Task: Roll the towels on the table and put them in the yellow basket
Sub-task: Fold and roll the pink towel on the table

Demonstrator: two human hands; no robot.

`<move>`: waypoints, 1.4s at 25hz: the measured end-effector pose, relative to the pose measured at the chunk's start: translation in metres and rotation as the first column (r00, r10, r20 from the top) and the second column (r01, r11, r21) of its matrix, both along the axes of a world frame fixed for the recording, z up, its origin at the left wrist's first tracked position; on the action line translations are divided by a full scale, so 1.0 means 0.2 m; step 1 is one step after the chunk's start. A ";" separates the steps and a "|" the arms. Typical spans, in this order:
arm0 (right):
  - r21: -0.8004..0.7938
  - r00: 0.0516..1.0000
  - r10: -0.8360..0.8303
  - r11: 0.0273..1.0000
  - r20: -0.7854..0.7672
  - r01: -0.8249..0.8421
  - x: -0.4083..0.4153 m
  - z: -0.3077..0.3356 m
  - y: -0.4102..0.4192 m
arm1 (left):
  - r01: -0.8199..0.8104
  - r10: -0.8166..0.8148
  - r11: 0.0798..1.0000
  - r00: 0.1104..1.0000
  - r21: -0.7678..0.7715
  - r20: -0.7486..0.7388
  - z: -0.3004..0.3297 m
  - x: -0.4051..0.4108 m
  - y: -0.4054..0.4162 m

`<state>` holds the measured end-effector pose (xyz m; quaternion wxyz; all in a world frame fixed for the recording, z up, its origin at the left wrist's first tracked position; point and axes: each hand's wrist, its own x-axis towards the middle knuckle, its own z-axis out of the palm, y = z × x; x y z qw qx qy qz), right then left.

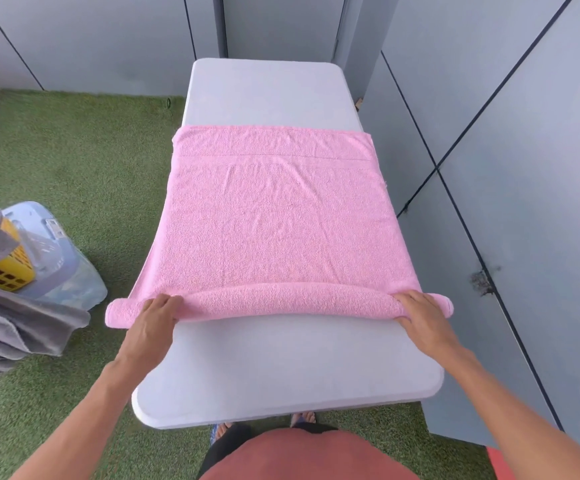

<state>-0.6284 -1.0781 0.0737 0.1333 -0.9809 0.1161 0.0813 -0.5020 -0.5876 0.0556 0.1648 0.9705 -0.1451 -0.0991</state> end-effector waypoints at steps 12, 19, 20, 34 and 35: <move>0.007 0.930 -0.314 0.948 0.194 0.319 -0.05 0.06 0.08 | -0.111 0.102 0.994 0.960 0.019 0.262 0.11 -0.08 -0.03; -0.090 0.991 -0.110 0.989 0.078 0.117 -0.03 -0.07 0.09 | 0.007 -0.033 0.995 0.965 0.102 0.261 0.01 -0.09 -0.06; -0.066 0.991 -0.117 0.990 0.062 0.121 0.01 -0.05 0.07 | 0.014 -0.036 0.996 0.970 0.092 0.240 0.01 -0.03 -0.07; 0.355 0.905 -0.423 0.852 0.033 0.386 0.00 0.15 0.00 | -0.171 0.185 0.980 0.971 -0.096 0.150 0.11 -0.05 0.01; 0.169 0.912 -0.383 0.918 0.147 0.358 -0.02 0.13 0.06 | -0.147 0.158 0.987 0.963 -0.064 0.218 0.10 -0.07 -0.01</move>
